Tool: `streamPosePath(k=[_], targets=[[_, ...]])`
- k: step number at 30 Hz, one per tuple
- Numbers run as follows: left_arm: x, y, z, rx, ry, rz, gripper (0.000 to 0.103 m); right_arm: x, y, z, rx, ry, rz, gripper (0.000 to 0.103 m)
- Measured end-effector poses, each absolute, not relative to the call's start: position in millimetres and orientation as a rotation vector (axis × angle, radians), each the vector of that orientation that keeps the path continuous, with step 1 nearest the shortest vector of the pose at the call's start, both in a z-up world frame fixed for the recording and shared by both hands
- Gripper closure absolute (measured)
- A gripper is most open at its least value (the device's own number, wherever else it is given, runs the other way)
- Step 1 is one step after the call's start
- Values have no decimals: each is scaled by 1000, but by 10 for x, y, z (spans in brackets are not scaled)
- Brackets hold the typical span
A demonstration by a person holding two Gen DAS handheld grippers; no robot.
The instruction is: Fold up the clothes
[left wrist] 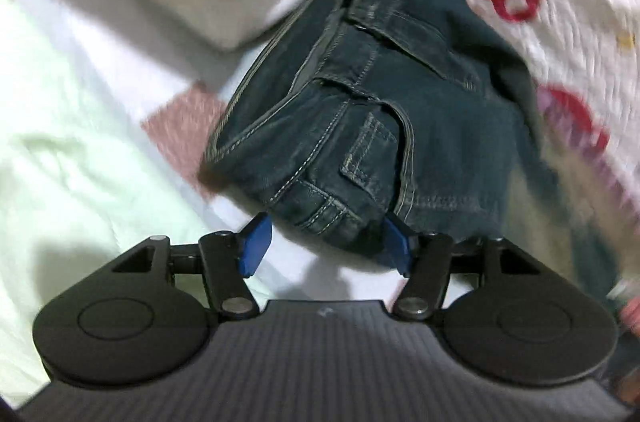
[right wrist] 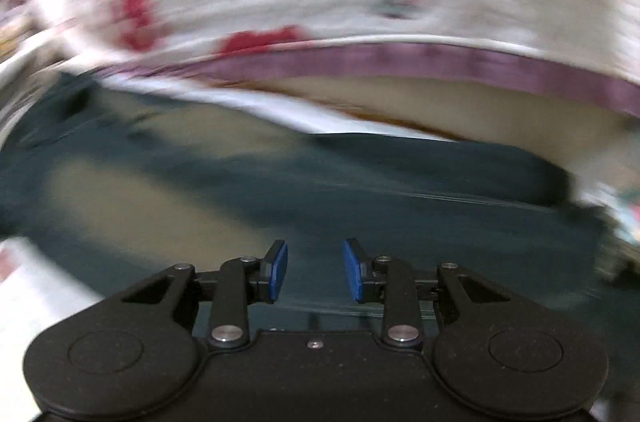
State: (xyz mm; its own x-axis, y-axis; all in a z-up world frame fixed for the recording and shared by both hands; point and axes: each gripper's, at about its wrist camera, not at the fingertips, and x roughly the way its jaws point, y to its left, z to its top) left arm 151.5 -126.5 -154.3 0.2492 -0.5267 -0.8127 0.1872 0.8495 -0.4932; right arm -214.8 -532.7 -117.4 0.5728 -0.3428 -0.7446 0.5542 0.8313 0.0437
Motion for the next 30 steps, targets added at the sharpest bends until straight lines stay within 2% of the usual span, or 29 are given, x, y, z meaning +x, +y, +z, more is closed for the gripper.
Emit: streamPosePath(k=[4,8,16,19,24,26,27,28,29,30], targets=[[1517,-1140,-1593,-388,1175,-413,40,-1965,-5059,-1401,401,802,-467,64],[1554,-1127,-1585,-287,1092,-310,35,-2079,-4999,-1600,468,802,-522,64],[1567,-1072,-1758,-483,1226,-455,34,-3048,-5280,-1777,583,743,-909,63],[1547,-1142,-1808,-533,1231,-470,34,-3464,-5384,-1806,658,668,-1047,56],[1524,-1264,-1887,-605,1228,-498,30,-3697,-5513,-1920,668,613,-1151,55],[1511,-1323,-1901,-606,1198,-488,31,-3790,-5565,-1966,671,591,-1192,45],[1510,-1328,-1897,-600,1189,-485,42,-3837,-5590,-1989,673,580,-1213,43],[1512,-1323,-1888,-591,1184,-484,58,-3884,-5616,-2011,675,568,-1233,43],[1513,-1317,-1879,-583,1178,-483,87,-3930,-5642,-2034,676,557,-1254,42],[1515,-1311,-1870,-574,1173,-483,87,-3977,-5668,-2057,678,545,-1274,42]])
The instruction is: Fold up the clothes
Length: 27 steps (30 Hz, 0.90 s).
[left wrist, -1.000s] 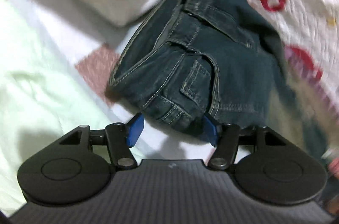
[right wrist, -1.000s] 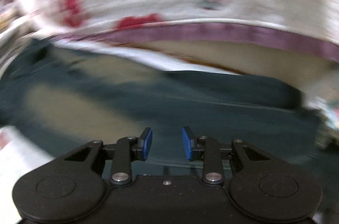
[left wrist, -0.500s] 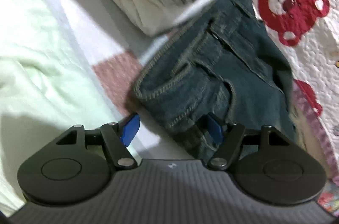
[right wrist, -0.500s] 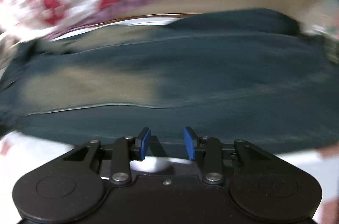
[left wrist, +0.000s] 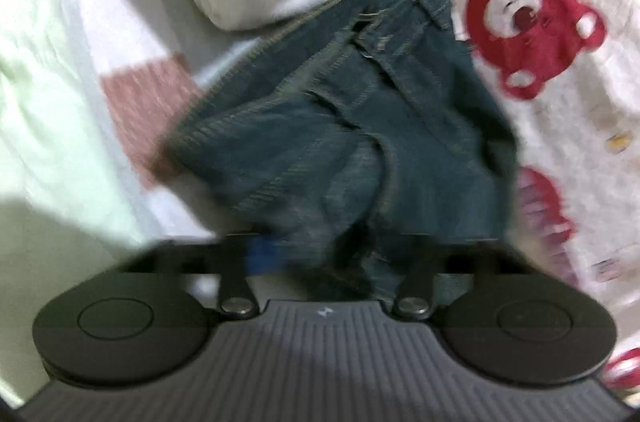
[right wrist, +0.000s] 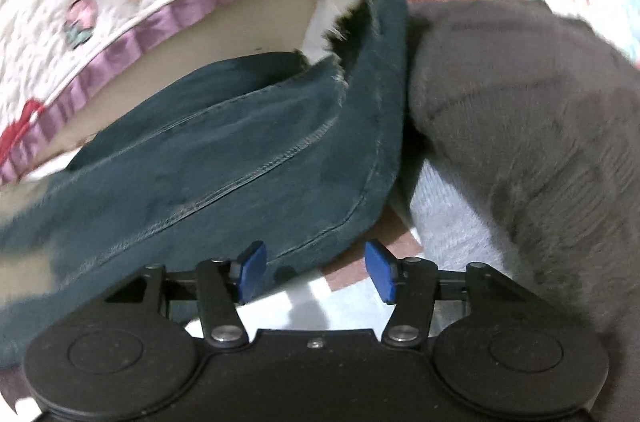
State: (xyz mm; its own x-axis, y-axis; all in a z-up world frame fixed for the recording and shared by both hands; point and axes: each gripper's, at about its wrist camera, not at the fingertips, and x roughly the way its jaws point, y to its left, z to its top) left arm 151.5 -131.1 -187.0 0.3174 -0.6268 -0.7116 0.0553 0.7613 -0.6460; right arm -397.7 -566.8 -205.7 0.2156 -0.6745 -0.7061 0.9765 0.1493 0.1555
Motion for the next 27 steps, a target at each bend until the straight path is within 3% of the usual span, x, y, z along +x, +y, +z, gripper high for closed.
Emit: streamPosePath(k=[8,11,12,14,17,18,19,20,21,22,27], targets=[[1530,-1267,-1798,-506,1129,-475,88,-4114,-5885,-2183,659,479,-1335,38],[1527,-1303,-1768,-467,1101,-472,76,-4055,-5997,-2211,641,478,-1329,37],[1524,-1329,-1758,-451,1088,-471,65,-4041,-6029,-2220,641,460,-1341,37],[1518,-1381,-1737,-419,1063,-468,53,-4025,-6087,-2239,641,421,-1367,36],[1509,-1458,-1706,-371,1024,-465,54,-3868,-6072,-2257,558,455,-1377,35],[1506,-1484,-1696,-355,1011,-463,62,-3813,-6065,-2263,529,469,-1379,34],[1503,-1509,-1686,-339,998,-462,73,-3758,-6058,-2269,499,482,-1381,41],[1499,-1535,-1675,-323,986,-460,96,-3702,-6050,-2275,470,495,-1383,59],[1496,-1561,-1665,-307,973,-459,96,-3666,-6033,-2260,448,504,-1372,72],[1493,-1587,-1655,-291,960,-457,96,-3629,-6005,-2214,404,524,-1358,95],[1442,-1591,-1462,-210,900,-455,96,-3740,-5928,-1786,280,520,-1306,97]])
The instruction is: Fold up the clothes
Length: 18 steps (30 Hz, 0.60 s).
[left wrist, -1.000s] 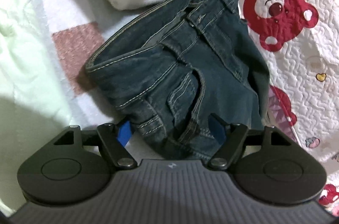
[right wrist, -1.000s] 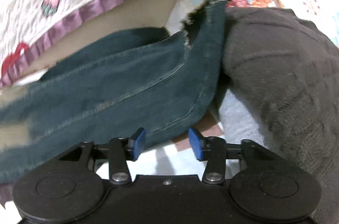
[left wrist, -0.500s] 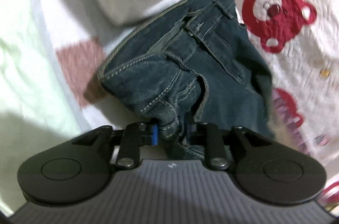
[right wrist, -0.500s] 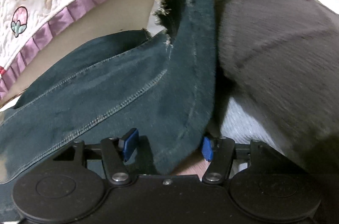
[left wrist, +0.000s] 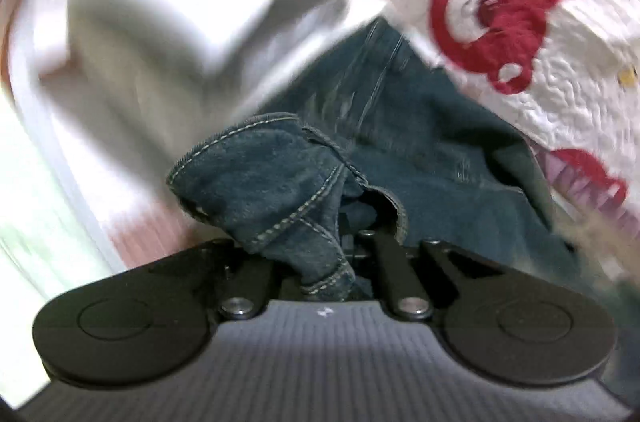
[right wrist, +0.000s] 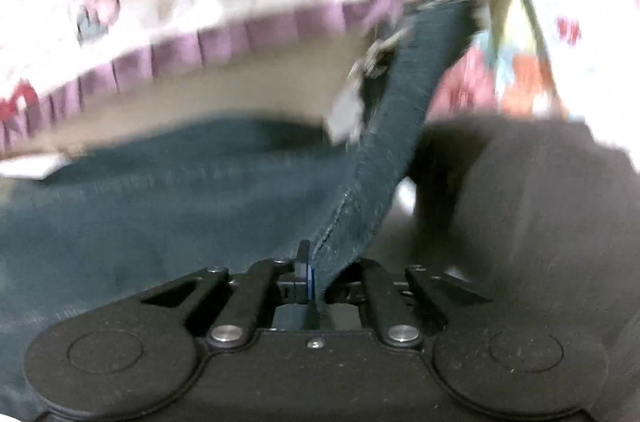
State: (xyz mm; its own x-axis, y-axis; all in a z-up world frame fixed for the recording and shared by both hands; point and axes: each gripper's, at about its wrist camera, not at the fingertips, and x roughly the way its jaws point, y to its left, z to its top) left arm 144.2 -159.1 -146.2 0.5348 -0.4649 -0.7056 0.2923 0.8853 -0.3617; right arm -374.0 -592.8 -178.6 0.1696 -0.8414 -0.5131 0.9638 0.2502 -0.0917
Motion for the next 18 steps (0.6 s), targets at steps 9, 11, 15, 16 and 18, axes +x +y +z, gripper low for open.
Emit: streamPosePath(k=[9,11,15,16,18], targets=[[1295,-1409,-899,-61,800,-457,96,-4161,-5906,-998,202,480,-1249,99],[1263,-1369,-774,-29,777,-457,96,-4161,-5844,-878,171,492,-1201,100],[1197,-1288,-524,36,731,-456,96,-4382,-5644,-608,165,474,-1139,100],[1169,-1245,-536,46,743,-453,96,-4468,-5612,-579,191,470,-1128,100],[1102,-1139,-622,59,788,-444,96,-4661,-5556,-619,279,479,-1103,99]])
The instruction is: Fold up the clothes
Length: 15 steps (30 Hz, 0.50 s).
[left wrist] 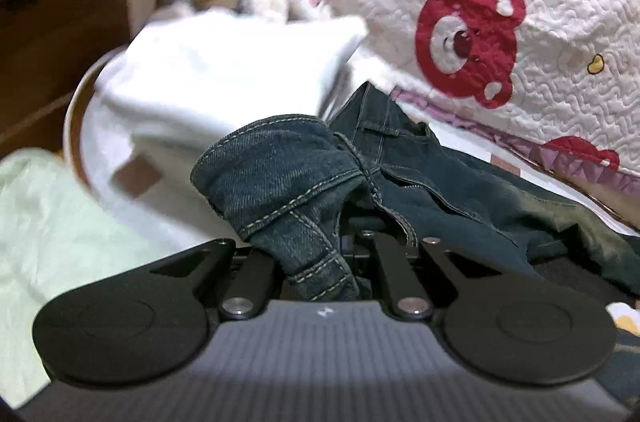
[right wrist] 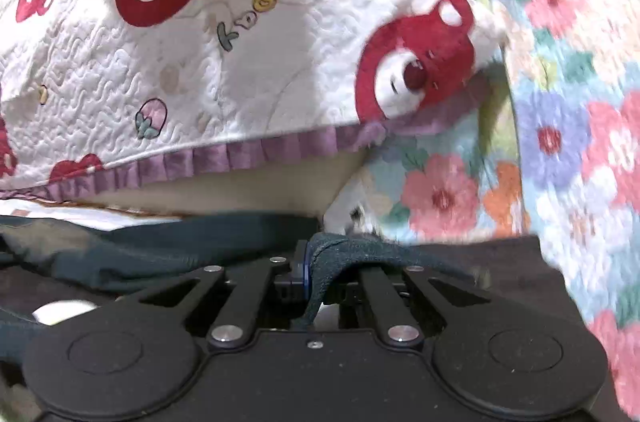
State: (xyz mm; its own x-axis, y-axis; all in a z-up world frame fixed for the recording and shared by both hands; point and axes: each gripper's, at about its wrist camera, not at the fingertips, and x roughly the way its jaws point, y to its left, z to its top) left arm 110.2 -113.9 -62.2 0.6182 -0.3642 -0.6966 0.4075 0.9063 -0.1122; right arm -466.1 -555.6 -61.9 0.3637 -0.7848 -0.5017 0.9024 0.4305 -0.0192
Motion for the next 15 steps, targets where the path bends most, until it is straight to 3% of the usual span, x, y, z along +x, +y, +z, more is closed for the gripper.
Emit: streamPosePath(k=[4,15], targets=[[1049,-1084,-1037,133,905,-417,96,-4867,-5478,-822,368,485,-1068,99],[977,-1184,-889,218,941,-389,96,-5187,-5288,-907,385,483,-998,99]])
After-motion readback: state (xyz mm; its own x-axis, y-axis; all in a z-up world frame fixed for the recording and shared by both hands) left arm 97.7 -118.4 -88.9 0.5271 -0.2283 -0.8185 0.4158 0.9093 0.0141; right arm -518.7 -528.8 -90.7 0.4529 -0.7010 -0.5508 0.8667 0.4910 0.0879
